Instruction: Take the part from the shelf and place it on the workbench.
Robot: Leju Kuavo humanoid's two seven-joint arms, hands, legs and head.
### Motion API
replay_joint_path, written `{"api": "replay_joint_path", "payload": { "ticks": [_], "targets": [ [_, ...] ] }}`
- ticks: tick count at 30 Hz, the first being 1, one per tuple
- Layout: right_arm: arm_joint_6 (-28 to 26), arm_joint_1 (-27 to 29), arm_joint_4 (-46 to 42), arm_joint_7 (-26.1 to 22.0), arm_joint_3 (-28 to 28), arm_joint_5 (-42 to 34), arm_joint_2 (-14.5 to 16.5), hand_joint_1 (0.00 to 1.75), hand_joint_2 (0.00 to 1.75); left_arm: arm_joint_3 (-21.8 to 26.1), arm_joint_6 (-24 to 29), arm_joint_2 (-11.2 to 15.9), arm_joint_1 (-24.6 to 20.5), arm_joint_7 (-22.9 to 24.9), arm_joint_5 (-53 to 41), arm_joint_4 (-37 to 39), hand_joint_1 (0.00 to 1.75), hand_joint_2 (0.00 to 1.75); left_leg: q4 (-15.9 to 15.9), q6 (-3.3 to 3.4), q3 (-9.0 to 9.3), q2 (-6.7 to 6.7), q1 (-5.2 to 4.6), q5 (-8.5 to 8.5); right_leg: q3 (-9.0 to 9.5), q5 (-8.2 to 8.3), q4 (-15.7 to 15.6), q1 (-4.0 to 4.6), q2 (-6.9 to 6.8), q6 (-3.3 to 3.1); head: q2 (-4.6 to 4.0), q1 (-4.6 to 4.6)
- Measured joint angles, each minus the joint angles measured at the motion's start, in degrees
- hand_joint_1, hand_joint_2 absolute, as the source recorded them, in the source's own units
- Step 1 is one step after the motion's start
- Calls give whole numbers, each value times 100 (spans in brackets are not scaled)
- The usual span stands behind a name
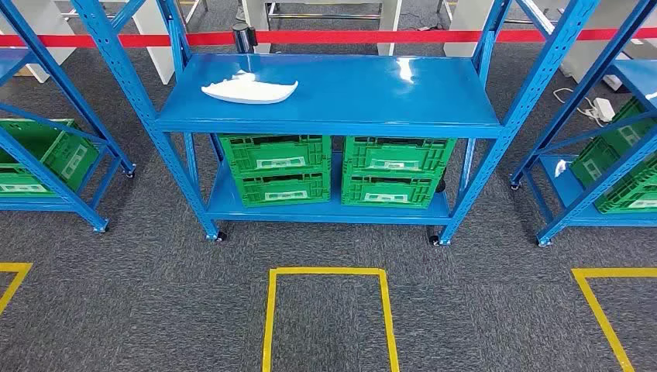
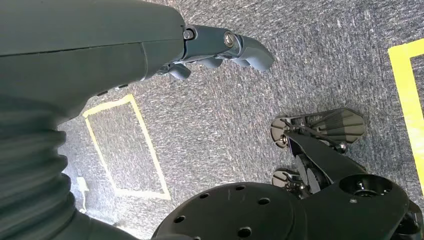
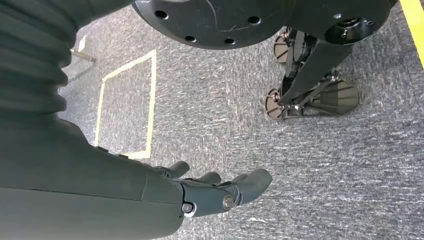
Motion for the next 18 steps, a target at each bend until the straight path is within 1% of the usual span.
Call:
{"api": "replay_joint_path", "payload": {
  "ticks": [1, 2, 3, 4, 5, 6, 7, 14, 18],
  "targets": [
    [0, 0, 0, 0, 0, 0, 0, 175, 0, 0, 0, 0, 0, 0, 0, 0, 116, 0, 0, 0, 0, 0, 0, 0, 0, 0, 0, 0, 0, 0, 0, 0],
    [0, 0, 0, 0, 0, 0, 0, 131, 0, 0, 0, 0, 0, 0, 0, 0, 87, 0, 0, 0, 0, 0, 0, 0, 0, 0, 0, 0, 0, 0, 0, 0],
    [0, 0, 0, 0, 0, 0, 0, 87, 0, 0, 0, 0, 0, 0, 0, 0, 44, 44, 0, 0, 0, 0, 0, 0, 0, 0, 0, 0, 0, 0, 0, 0],
    [0, 0, 0, -1, 0, 0, 0, 44, 44, 0, 0, 0, 0, 0, 0, 0, 0, 87, 0, 0, 0, 0, 0, 0, 0, 0, 0, 0, 0, 0, 0, 0],
    [0, 0, 0, -1, 0, 0, 0, 0, 87, 0, 0, 0, 0, 0, 0, 0, 0, 131, 0, 0, 0, 0, 0, 0, 0, 0, 0, 0, 0, 0, 0, 0],
    [0, 0, 0, -1, 0, 0, 0, 0, 131, 0, 0, 0, 0, 0, 0, 0, 0, 175, -1, 0, 0, 0, 0, 0, 0, 0, 0, 0, 0, 0, 0, 0],
    [0, 0, 0, -1, 0, 0, 0, 0, 175, 0, 0, 0, 0, 0, 0, 0, 0, 175, -1, 0, 0, 0, 0, 0, 0, 0, 0, 0, 0, 0, 0, 0],
    [0, -4, 0, -1, -9, 6, 0, 0, 175, 19, 0, 0, -5, -2, -1, 2, 0, 175, -2, 0, 1, 0, 0, 0, -1, -1, 0, 0, 0, -1, 0, 0],
    [1, -48, 0, -16, -183, 199, 0, 0, 175, 286, 0, -2, -50, -96, -152, 31, 0, 175, -2, 0, 1, 0, 0, 0, -1, -1, 0, 0, 0, -2, 0, 0]
  ]
}}
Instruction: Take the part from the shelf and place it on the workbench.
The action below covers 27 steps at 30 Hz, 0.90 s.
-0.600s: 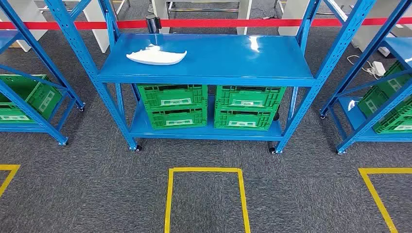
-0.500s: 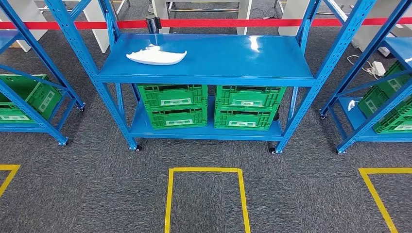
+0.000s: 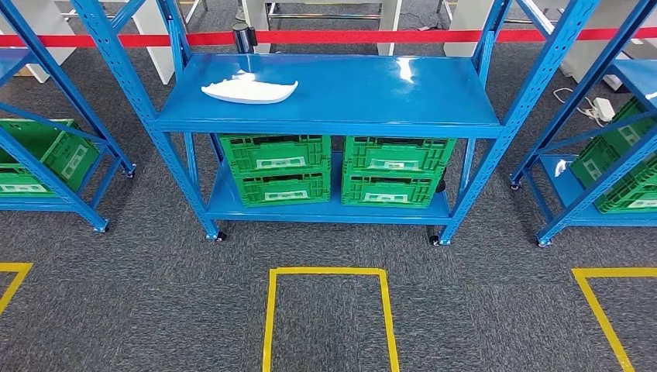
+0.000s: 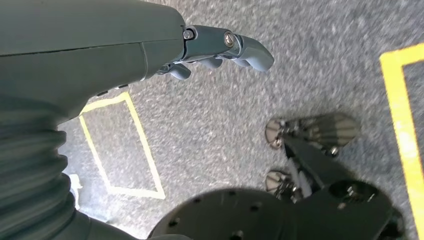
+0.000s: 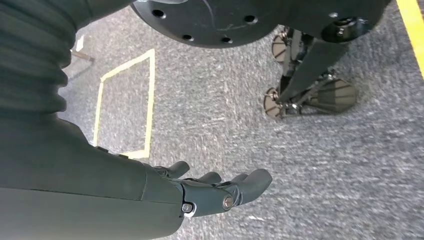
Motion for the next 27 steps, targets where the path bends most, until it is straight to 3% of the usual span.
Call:
{"api": "replay_joint_path", "payload": {
  "ticks": [10, 12, 14, 16, 20, 27],
  "targets": [
    [23, -196, 37, -73, -817, 923, 19, 0, 175, 1195, -6, -26, -251, -560, -926, 148, 0, 175, -1, -1, 2, 0, 0, 1, 0, 0, 0, 0, 0, 0, 0, 0],
    [23, -237, 66, -83, -995, 1105, 32, 0, 175, 1457, -13, -33, -314, -689, -1100, 175, 0, 87, -1, -1, 2, 0, 0, 1, 0, 0, 0, 0, 0, 0, 0, 0],
    [24, -276, 97, -94, -1173, 1285, 50, 0, 87, 1725, -22, -40, -383, -827, -1264, 197, 0, 0, -1, -1, 2, 0, 0, 1, 0, 0, 0, 0, 0, -1, 0, 0],
    [25, -319, 138, -116, -1360, 1473, 75, 0, 0, 1990, -45, -46, -463, -980, -1415, 207, 0, 0, -1, -2, 2, 0, 0, 1, 0, 0, 0, 0, 0, -1, 0, -1],
    [30, -396, 203, -173, -1726, 1899, 113, 0, 0, 2332, -128, -62, -616, -1323, -1545, 54, 0, 0, -2, -6, 3, 0, 1, 4, -1, 0, 0, 0, 0, -1, 0, 0],
    [77, -549, 338, -268, -2390, 2617, 205, 0, 0, 2440, -242, -76, -869, -1807, -1352, -900, 0, 0, -4, -12, 5, 0, 2, 8, 0, 2, 2, 1, 1, -2, 0, 0]
  ]
}}
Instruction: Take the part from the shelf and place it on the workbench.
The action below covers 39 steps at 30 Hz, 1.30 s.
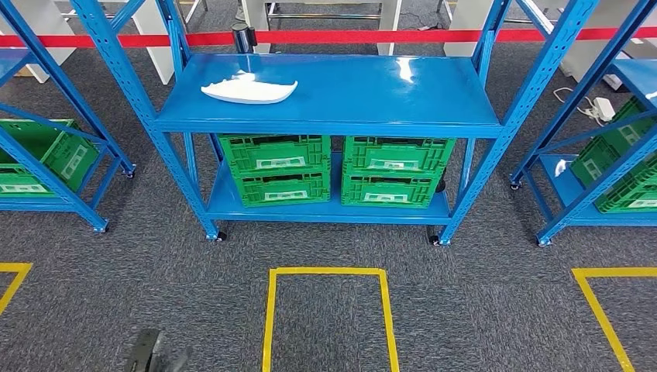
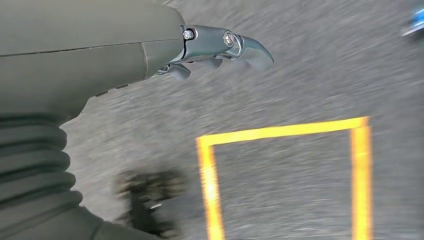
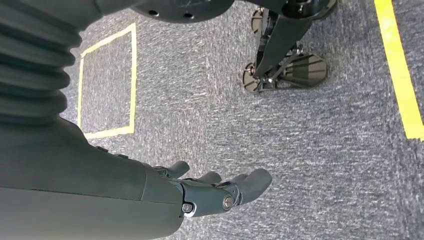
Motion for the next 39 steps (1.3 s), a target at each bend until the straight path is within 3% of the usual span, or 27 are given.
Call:
{"api": "replay_joint_path", "payload": {
  "ticks": [5, 13, 27, 32, 35, 37, 39],
  "targets": [
    [44, -79, 78, -51, -374, 380, 57, 0, 0, -121, -16, 40, -104, -130, 198, -905, 0, 0, -1, -2, 0, 0, 0, 1, -1, 0, 1, 0, 0, -1, 0, -1],
    [52, -194, 198, -128, -879, 862, 146, 0, 0, -776, -27, 169, -256, -242, 441, -2291, 0, 0, -2, -3, 0, 0, 1, 2, -1, 0, 2, 1, 0, -1, 0, -1],
    [80, -365, 369, -201, -1659, 1690, 270, 0, 0, -2422, 187, 469, -332, -502, 659, -4816, 0, 0, 3, -3, -1, 0, -7, 1, -2, 4, 0, -4, 1, 2, 0, 0],
    [135, -447, 434, -224, -1932, 1977, 336, 0, 0, -3079, 274, 654, -385, -611, 756, -5635, 0, 0, 18, 17, -12, 0, -39, -12, -3, 15, -9, -39, -7, 20, 0, -2],
    [147, -516, 451, -236, -2067, 2152, 376, 0, 0, -3423, 332, 786, -391, -682, 825, -6138, 0, 0, -39, 61, -1, -25, -33, -7, 4, 0, -7, -48, -6, 63, 0, -1],
    [151, -555, 473, -249, -2164, 2269, 388, 0, 0, -3674, 375, 860, -421, -733, 876, -6468, 0, 0, -119, 107, 51, -62, 6, 14, -136, -141, 289, -55, 151, 94, 0, 16],
    [157, -569, 507, -256, -2274, 2380, 395, 0, 0, -3939, 414, 916, -453, -778, 929, -6736, 0, 0, -143, 137, 76, -101, 21, 4, -580, -435, 1043, -67, 314, 106, 0, 38]
  ]
}}
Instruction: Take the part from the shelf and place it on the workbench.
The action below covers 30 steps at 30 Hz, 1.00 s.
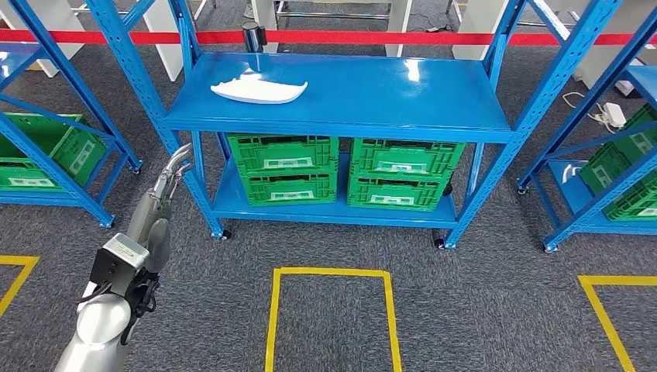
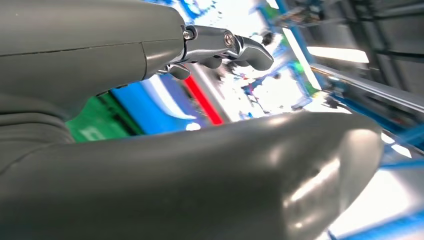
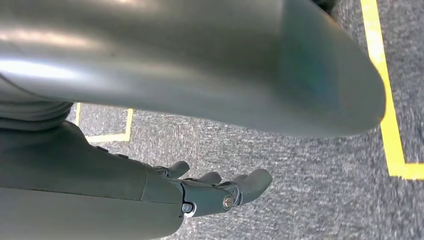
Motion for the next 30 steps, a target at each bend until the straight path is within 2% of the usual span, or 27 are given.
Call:
{"api": "replay_joint_path", "payload": {
  "ticks": [1, 2, 3, 4, 5, 6, 7, 8, 11, 13, 14, 16, 17, 18, 19, 21, 22, 23, 24, 26, 27, 29, 30],
  "targets": [
    [2, -2, 14, -1, -57, 53, 5, 0, 0, -136, 18, 27, -8, -24, 29, -120, 0, 0, 4, 3, 7, -27, 0, -18, -266, -107, 399, -2, 22, 6, 0, 7],
    [3, -2, 26, -1, -110, 98, 8, 0, 0, -256, 32, 48, -11, -49, 55, -222, 0, 0, 12, -5, 25, -57, 2, -40, -466, -105, 644, -5, 25, 11, 0, 10],
    [4, -3, 38, -4, -164, 142, 11, 0, 0, -380, 45, 67, -21, -79, 90, -326, 0, 0, 21, -20, 58, -89, 9, -70, -557, 32, 658, -10, 25, 14, 0, 11],
    [3, -6, 47, -9, -218, 181, 15, 0, 0, -505, 55, 87, -38, -109, 126, -423, 0, 0, 30, -44, 105, -121, 19, -108, -551, 276, 468, -19, 24, 16, 0, 14],
    [-1, -10, 56, -14, -268, 208, 16, 0, 0, -609, 61, 104, -63, -135, 162, -499, 0, 0, 42, -73, 159, -146, 32, -156, -451, 574, 98, -32, 24, 18, 0, 15],
    [-6, -15, 74, -16, -318, 229, 23, 0, 0, -712, 63, 124, -98, -165, 210, -568, 0, 0, 58, -115, 198, -166, 31, -211, -329, 779, -256, -33, 33, 20, 0, 22],
    [-13, -27, 89, -15, -361, 238, 30, 0, 0, -782, 61, 150, -132, -184, 251, -612, 0, 0, 75, -160, 218, -183, 28, -260, -224, 874, -531, -33, 43, -7, 0, 28],
    [-21, -38, 104, -9, -402, 241, 38, 0, 0, -841, 56, 175, -165, -200, 291, -648, 0, 0, 80, -205, 226, -194, 21, -299, -162, 876, -687, -25, 52, -44, 0, 25],
    [-30, -61, 119, 13, -484, 243, 52, 0, 0, -944, 37, 243, -242, -241, 376, -713, 0, 0, 49, -319, 270, -196, 33, -359, -83, 743, -756, -1, 63, -200, 0, -13],
    [-31, -61, 119, 16, -501, 255, 58, 0, 0, -985, 29, 282, -307, -259, 416, -732, 0, 0, 315, -377, 179, -161, 46, -464, 32, 692, -794, -12, 57, -294, 0, -55],
    [-31, -57, 119, 15, -503, 264, 60, 0, 0, -1003, 27, 299, -337, -264, 436, -737, 0, 0, 645, -397, -1, -142, 49, -567, 91, 659, -813, -15, 52, -331, 0, -81],
    [-28, -58, 119, 11, -510, 286, 60, 0, 0, -1033, 27, 323, -377, -267, 469, -728, 0, 0, 1487, -419, -569, -130, 49, -776, 202, 571, -831, -10, 50, -370, 0, -126],
    [-27, -56, 119, 8, -516, 295, 60, 0, 0, -1045, 27, 328, -384, -267, 474, -720, 0, 0, 1777, -420, -828, -129, 49, -769, 266, 517, -835, -7, 53, -372, 0, -138],
    [-25, -53, 119, 5, -523, 305, 60, 0, 0, -1057, 28, 334, -391, -267, 478, -713, 0, 0, 1849, -412, -991, -128, 49, -624, 345, 456, -836, -6, 59, -367, 0, -150],
    [-20, -51, 119, -1, -529, 315, 60, 0, 0, -1069, 33, 342, -401, -268, 481, -708, 0, 0, 1687, -393, -1041, -127, 47, -358, 437, 390, -837, -4, 65, -359, 0, -159],
    [-7, -47, 123, -17, -535, 332, 62, 0, 0, -1092, 55, 363, -414, -276, 484, -703, 0, 0, 969, -324, -913, -114, 27, 286, 620, 247, -849, 0, 75, -329, 0, -172],
    [-1, -52, 129, -28, -535, 337, 65, 0, 0, -1102, 71, 376, -415, -285, 483, -702, 0, 0, 657, -284, -823, -103, 3, 471, 676, 189, -857, 8, 83, -301, 0, -178],
    [2, -60, 134, -35, -536, 339, 68, 0, 0, -1112, 88, 389, -414, -298, 482, -706, 0, 0, 452, -248, -755, -91, -22, 531, 706, 146, -874, 11, 82, -267, 0, -185],
    [3, -68, 140, -40, -537, 340, 71, 0, 0, -1119, 105, 405, -408, -315, 481, -714, 0, 0, 367, -217, -716, -90, -44, 489, 728, 138, -883, 14, 79, -226, 0, -190],
    [2, -88, 141, -48, -539, 340, 70, 0, 0, -1132, 129, 427, -389, -352, 480, -745, 0, 0, 234, -158, -624, -108, -40, 399, 747, 199, -841, 13, 67, -138, 0, -199],
    [2, -93, 141, -61, -540, 338, 69, 0, 0, -1137, 136, 433, -372, -369, 480, -762, 0, 0, 174, -126, -555, -120, -25, 382, 713, 251, -715, 14, 66, -107, 0, -192],
    [4, -108, 141, -100, -548, 330, 67, 0, 0, -1149, 144, 439, -345, -387, 480, -784, 0, 0, 82, -75, -406, -127, 5, 342, 413, 246, -205, 10, 70, -74, 0, -170],
    [8, -110, 142, -128, -559, 327, 67, 0, 0, -1155, 148, 440, -337, -392, 480, -789, 0, 0, 65, -56, -357, -127, 6, 309, 175, 153, 127, 11, 71, -59, 0, -159]
  ]
}}
